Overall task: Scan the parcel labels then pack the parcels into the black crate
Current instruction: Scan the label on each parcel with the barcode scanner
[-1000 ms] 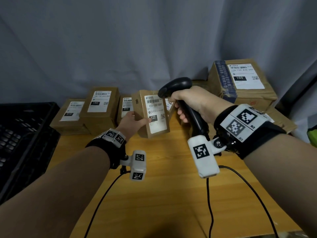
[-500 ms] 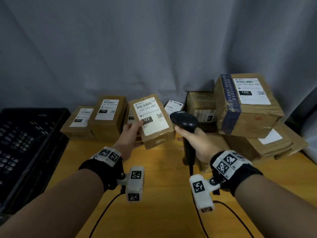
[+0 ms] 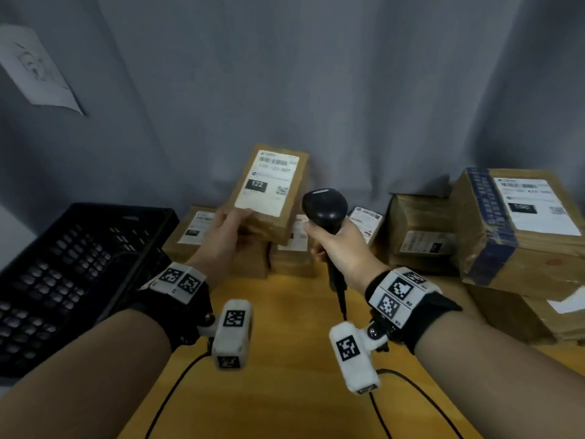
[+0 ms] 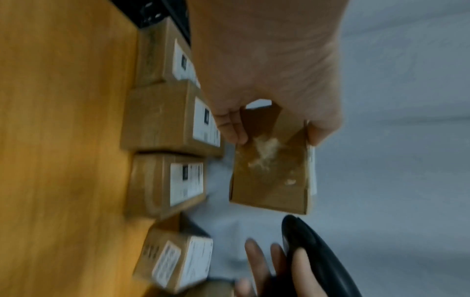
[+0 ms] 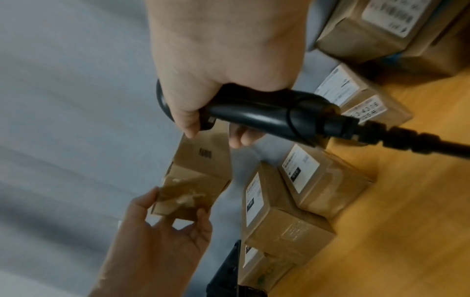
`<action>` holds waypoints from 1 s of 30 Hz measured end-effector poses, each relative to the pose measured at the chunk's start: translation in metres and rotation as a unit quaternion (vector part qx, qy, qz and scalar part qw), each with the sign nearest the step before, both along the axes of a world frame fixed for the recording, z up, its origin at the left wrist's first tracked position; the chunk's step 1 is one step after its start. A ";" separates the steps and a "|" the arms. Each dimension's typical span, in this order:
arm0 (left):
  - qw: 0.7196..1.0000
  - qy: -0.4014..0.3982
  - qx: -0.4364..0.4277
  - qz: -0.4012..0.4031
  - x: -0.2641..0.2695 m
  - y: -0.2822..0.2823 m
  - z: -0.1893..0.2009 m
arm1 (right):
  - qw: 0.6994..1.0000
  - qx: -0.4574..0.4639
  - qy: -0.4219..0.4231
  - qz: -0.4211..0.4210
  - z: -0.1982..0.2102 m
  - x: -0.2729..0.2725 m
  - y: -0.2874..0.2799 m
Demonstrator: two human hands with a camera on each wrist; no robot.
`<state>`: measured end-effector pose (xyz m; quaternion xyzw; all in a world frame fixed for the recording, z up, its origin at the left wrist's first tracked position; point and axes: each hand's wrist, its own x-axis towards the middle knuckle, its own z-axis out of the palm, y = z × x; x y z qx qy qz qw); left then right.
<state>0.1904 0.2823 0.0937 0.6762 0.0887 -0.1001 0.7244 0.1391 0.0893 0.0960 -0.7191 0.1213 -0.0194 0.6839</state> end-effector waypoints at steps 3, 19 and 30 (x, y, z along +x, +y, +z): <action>0.997 -0.005 0.034 0.065 0.031 0.062 -0.006 | 0.999 -0.032 0.001 0.008 -0.005 0.018 0.035; 0.975 0.124 0.183 -0.015 0.127 0.167 -0.116 | 0.994 -0.093 0.062 -0.019 -0.058 0.073 0.120; 0.954 0.086 0.269 0.104 0.116 0.128 -0.083 | 0.991 -0.080 0.092 -0.050 -0.066 0.075 0.104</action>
